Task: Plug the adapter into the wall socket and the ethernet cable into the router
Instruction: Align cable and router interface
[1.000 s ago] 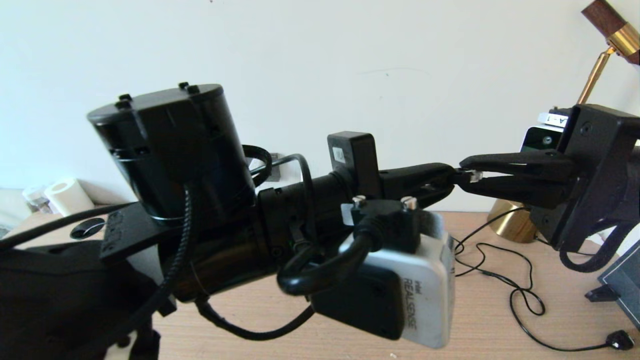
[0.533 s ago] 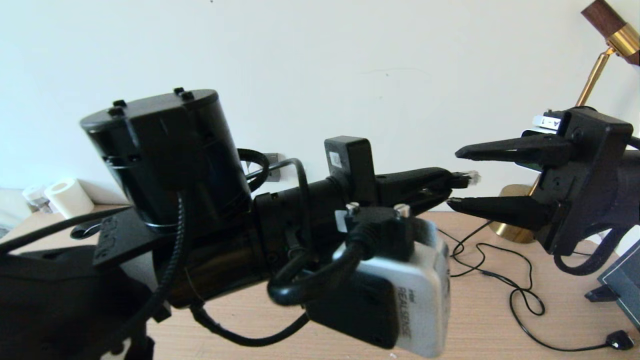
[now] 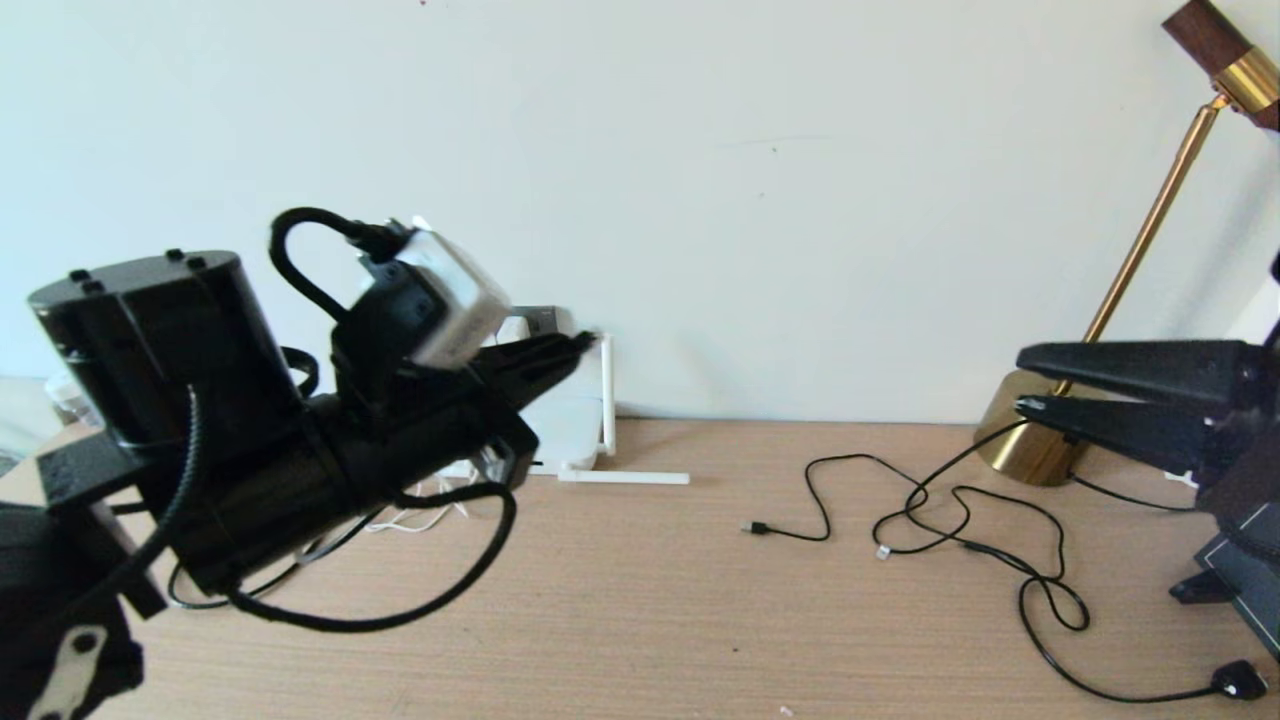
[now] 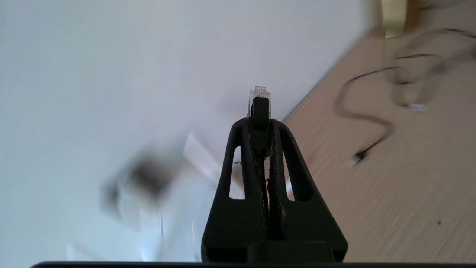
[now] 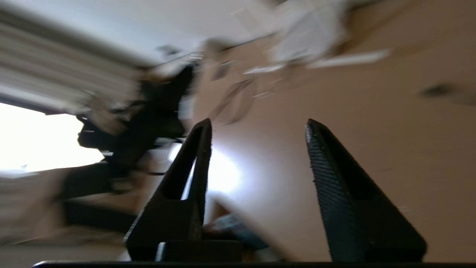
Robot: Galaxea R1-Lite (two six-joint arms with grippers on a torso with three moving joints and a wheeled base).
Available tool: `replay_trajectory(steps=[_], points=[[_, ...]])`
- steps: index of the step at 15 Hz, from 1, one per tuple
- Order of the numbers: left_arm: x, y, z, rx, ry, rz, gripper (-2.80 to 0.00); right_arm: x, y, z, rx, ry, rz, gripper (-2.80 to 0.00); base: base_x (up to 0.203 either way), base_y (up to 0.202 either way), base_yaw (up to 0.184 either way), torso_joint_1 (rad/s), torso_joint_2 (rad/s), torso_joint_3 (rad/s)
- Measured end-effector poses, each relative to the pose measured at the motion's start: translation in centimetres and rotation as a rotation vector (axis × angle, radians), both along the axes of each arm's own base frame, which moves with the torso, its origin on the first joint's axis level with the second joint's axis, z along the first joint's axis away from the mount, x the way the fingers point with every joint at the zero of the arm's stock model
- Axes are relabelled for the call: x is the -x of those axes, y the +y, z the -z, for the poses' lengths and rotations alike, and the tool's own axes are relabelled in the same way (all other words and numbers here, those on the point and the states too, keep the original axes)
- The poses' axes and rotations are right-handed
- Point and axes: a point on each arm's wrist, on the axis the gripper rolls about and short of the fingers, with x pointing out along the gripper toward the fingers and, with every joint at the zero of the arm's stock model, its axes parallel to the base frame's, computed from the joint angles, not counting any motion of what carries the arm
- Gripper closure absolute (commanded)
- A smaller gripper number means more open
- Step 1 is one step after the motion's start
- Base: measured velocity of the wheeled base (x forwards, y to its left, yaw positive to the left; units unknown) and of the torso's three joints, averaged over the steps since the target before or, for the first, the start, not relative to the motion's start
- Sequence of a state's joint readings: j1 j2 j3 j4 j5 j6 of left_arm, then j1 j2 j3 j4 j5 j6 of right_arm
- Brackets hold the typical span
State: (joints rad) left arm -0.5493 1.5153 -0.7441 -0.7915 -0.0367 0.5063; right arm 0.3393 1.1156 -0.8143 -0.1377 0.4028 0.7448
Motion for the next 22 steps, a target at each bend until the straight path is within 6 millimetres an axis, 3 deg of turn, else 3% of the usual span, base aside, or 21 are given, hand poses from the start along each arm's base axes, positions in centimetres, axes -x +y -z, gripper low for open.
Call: replay_trajectory(steps=[2, 5, 8, 11, 15, 18, 22], points=[[-1.2, 2.7, 1.5, 0.149, 0.209, -0.169, 0.00, 2.6, -1.4, 0.5, 0.225, -0.144, 0.154, 0.00, 0.000, 0.000, 0.000, 0.000, 0.00, 0.000], [-2.0, 4.8, 3.0, 0.347, 0.489, -0.313, 0.00, 8.3, -3.7, 0.6, 0.406, -0.237, 0.204, 0.00, 0.000, 0.000, 0.000, 0.000, 0.00, 0.000], [-2.1, 5.5, 3.3, 0.432, 0.552, -0.364, 0.00, 14.2, -5.9, 1.5, 0.510, -0.221, 0.311, 0.00, 0.000, 0.000, 0.000, 0.000, 0.00, 0.000], [-1.9, 6.1, 4.0, 0.420, 0.550, -0.424, 0.00, 16.8, -6.3, 3.1, 0.673, -0.177, 0.587, 0.00, 0.000, 0.000, 0.000, 0.000, 0.00, 0.000], [-2.5, 6.4, 6.5, 0.336, 0.575, -0.547, 0.00, 18.5, -5.9, 7.0, 0.809, -0.175, 0.719, 0.00, 0.000, 0.000, 0.000, 0.000, 0.00, 0.000], [-3.1, 6.3, 8.7, 0.336, 0.570, -0.563, 0.00, 16.9, -6.0, 10.4, 0.850, -0.226, 0.725, 0.00, 0.000, 0.000, 0.000, 0.000, 0.00, 0.000], [-4.9, 5.6, 12.0, 0.336, 0.484, -0.578, 0.00, 15.1, -6.0, 17.7, 0.912, -0.195, 0.534, 0.00, 0.000, 0.000, 0.000, 0.000, 0.00, 0.000]])
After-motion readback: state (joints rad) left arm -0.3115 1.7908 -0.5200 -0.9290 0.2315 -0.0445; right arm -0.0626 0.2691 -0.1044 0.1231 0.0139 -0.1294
